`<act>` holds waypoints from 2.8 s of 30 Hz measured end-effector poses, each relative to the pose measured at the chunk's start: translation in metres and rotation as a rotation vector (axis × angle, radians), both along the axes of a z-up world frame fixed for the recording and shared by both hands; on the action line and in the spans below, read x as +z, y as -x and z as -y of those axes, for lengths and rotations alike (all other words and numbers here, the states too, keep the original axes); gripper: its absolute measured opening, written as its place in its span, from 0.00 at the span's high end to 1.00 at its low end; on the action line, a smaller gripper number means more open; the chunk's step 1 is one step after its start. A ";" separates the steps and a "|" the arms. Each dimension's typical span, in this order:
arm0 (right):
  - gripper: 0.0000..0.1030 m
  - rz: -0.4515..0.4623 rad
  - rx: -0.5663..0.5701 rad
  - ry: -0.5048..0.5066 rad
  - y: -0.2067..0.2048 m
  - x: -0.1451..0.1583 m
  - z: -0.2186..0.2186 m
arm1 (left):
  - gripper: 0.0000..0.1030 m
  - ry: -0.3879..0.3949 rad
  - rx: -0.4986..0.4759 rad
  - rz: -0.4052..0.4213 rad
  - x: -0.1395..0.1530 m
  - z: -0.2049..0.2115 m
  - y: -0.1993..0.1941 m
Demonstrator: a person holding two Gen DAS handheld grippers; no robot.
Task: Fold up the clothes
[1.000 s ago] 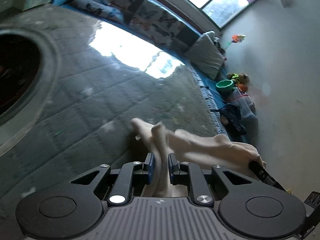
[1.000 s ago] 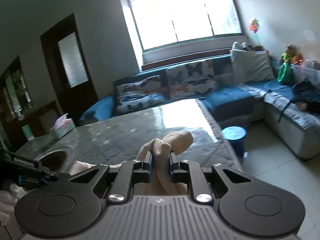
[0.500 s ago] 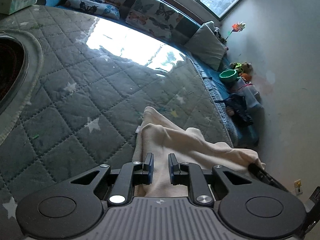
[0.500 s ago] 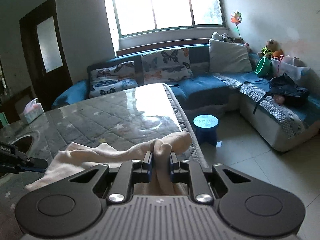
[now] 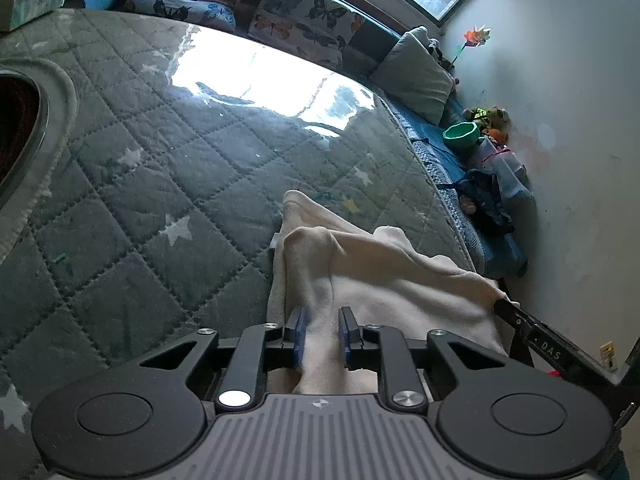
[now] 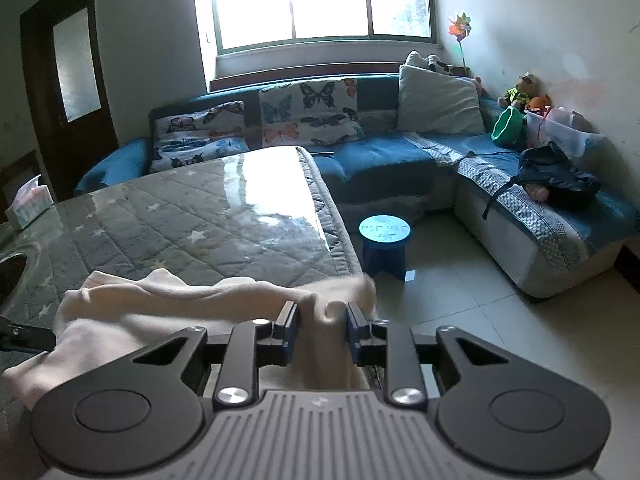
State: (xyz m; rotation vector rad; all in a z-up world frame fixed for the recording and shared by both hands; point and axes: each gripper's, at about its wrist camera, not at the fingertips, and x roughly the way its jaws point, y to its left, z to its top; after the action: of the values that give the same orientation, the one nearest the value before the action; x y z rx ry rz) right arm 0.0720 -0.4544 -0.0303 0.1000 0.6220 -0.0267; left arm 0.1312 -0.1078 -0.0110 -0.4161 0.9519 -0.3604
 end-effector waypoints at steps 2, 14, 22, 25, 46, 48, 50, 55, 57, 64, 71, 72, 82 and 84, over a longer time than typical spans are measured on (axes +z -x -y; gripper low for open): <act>0.54 0.010 0.012 0.006 0.006 0.003 -0.004 | 0.68 -0.028 -0.003 0.015 0.002 0.001 0.003; 0.27 0.027 0.179 0.050 0.046 0.010 -0.058 | 0.48 -0.112 -0.026 0.078 0.007 0.002 0.024; 0.21 -0.017 0.182 0.102 0.060 -0.008 -0.076 | 0.43 -0.186 -0.053 0.116 0.000 0.007 0.039; 0.20 -0.023 0.180 0.117 0.065 -0.012 -0.078 | 0.41 -0.210 -0.061 0.137 -0.001 0.007 0.044; 0.27 -0.012 0.091 0.121 0.071 -0.011 -0.068 | 0.40 -0.348 -0.101 0.228 0.000 0.030 0.053; 0.26 0.000 0.093 0.125 0.074 -0.011 -0.069 | 0.40 -0.346 -0.106 0.223 -0.001 0.028 0.053; 0.25 0.015 0.092 0.120 0.076 -0.007 -0.068 | 0.40 -0.332 -0.105 0.219 0.000 0.025 0.053; 0.21 0.002 0.100 0.101 0.082 -0.002 -0.067 | 0.38 -0.321 -0.107 0.221 0.005 0.021 0.059; 0.18 -0.003 0.102 0.094 0.085 0.001 -0.067 | 0.35 -0.327 -0.106 0.224 0.006 0.020 0.062; 0.13 -0.032 0.100 0.064 0.091 0.002 -0.071 | 0.29 -0.347 -0.124 0.218 0.004 0.015 0.074; 0.09 -0.037 0.106 0.065 0.098 0.005 -0.079 | 0.22 -0.358 -0.131 0.205 -0.001 0.011 0.083; 0.09 -0.039 0.106 0.065 0.099 0.005 -0.081 | 0.20 -0.363 -0.135 0.203 -0.001 0.011 0.084; 0.03 -0.055 0.121 0.062 0.107 0.003 -0.095 | 0.09 -0.372 -0.147 0.210 -0.003 0.005 0.098; 0.01 -0.059 0.119 0.051 0.109 0.002 -0.098 | 0.08 -0.374 -0.152 0.216 -0.002 0.005 0.101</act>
State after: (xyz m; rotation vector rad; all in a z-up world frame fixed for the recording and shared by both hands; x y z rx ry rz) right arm -0.0371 -0.3567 -0.0288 0.0128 0.6848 0.0700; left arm 0.0304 -0.1124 -0.0131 0.0375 0.8191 -0.3482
